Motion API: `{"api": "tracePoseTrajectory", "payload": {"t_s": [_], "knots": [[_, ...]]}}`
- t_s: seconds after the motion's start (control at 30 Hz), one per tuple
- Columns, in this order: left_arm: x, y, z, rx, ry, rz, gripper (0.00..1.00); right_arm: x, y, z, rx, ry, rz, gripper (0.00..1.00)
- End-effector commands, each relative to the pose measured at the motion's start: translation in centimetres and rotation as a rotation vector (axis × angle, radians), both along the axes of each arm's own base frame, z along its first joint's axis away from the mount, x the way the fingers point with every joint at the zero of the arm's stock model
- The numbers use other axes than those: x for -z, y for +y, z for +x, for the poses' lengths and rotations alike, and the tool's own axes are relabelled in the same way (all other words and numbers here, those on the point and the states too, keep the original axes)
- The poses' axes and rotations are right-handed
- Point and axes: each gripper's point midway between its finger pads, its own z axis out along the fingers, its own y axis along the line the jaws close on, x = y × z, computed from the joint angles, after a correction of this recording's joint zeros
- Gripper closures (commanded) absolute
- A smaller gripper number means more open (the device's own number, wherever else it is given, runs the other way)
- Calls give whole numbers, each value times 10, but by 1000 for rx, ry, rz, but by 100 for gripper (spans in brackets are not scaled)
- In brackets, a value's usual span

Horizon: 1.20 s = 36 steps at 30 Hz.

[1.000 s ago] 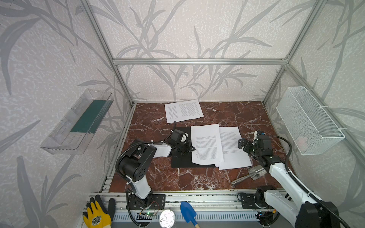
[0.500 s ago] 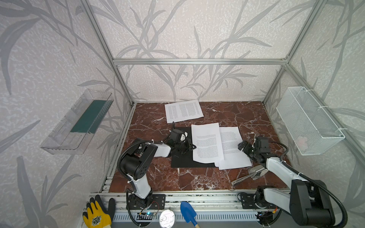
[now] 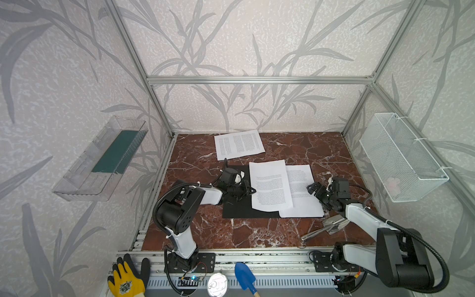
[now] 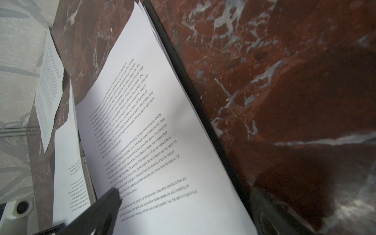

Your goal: Put the files into the folder

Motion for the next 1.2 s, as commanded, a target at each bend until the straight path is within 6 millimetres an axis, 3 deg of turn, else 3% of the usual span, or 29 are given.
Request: {"api": "tracePoseTrajectory", "payload": {"t_s": [0.0, 0.57, 0.9, 1.0, 1.17], "knots": [[2, -1, -2, 2, 9, -21, 100, -10, 5, 4, -27, -38, 16, 1], [4, -2, -2, 3, 16, -27, 100, -17, 13, 9, -132, -21, -149, 1], [3, -2, -1, 3, 15, -30, 100, -20, -8, 4, -80, 7, -273, 1], [4, -3, -2, 12, 13, -23, 100, -37, 7, 10, -153, -73, -266, 1], [12, -3, -5, 49, 9, 57, 100, -63, 69, 22, -404, -183, -242, 1]]}}
